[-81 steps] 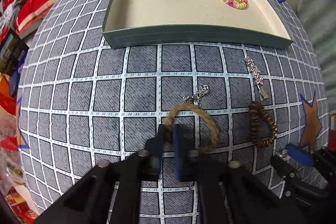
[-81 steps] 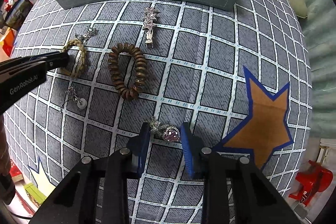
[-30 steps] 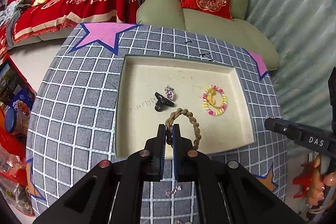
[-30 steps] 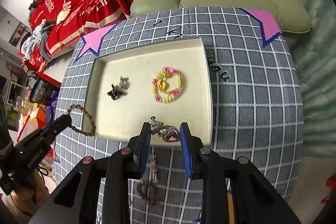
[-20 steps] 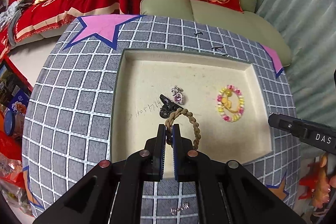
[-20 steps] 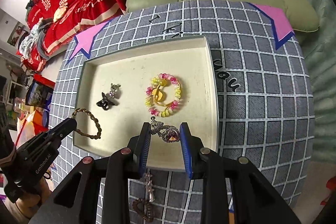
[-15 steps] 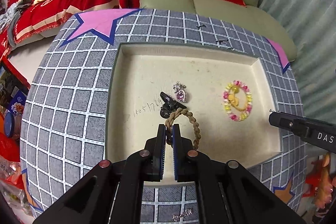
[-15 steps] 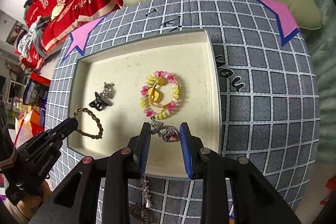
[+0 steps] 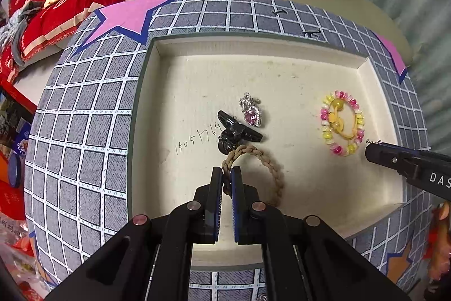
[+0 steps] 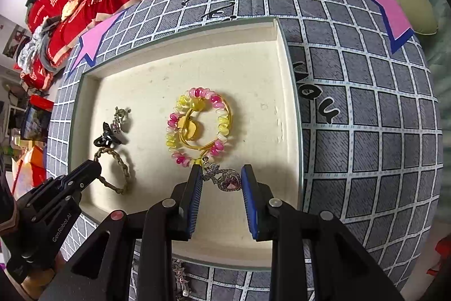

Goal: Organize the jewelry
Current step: 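Lower and open both tools to drop the bracelet and pendant in the tray, then withdraw both tools from the tray toward the remaining jewelry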

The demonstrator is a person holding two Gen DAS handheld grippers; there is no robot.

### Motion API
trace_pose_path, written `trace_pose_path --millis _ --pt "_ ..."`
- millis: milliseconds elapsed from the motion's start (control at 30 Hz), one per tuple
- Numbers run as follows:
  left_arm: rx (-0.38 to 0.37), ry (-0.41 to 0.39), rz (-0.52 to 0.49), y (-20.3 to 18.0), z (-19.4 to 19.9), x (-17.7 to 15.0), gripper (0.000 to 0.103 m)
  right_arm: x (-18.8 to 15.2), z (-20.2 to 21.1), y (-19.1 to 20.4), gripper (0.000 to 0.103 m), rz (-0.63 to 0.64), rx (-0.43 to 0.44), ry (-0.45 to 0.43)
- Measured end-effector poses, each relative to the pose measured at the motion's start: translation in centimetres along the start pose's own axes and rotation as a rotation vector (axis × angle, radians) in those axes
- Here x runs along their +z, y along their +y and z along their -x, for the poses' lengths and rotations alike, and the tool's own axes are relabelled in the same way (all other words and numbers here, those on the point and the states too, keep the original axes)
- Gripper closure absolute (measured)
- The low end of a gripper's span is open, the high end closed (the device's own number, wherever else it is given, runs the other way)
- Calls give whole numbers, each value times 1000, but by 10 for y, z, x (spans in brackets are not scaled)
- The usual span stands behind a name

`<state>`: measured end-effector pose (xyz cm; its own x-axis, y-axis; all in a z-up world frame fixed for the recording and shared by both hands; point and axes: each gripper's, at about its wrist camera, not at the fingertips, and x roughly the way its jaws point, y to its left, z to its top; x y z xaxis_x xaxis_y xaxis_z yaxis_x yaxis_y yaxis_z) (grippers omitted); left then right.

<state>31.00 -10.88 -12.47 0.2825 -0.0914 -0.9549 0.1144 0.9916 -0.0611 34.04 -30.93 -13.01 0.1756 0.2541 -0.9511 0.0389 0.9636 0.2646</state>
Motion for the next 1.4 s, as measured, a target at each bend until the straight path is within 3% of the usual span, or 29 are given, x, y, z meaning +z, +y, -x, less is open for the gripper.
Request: trace_pose_path --millis 500,667,800,900,1400 --pt "43 25 -31 -6 -9 -4 88 0 -17 6 71 28 -20 23" --pt "58 30 -39 -7 -11 -5 88 0 -16 6 51 24 -10 27" --pt "74 20 -42 -7 -7 -5 88 1 -14 5 50 12 0 21" --pt "72 15 -36 -7 -4 -6 88 0 -8 2 43 -2 26 6" --pt "73 -15 -41 -9 12 -8 87 -1 22 5 40 -24 84 -51"
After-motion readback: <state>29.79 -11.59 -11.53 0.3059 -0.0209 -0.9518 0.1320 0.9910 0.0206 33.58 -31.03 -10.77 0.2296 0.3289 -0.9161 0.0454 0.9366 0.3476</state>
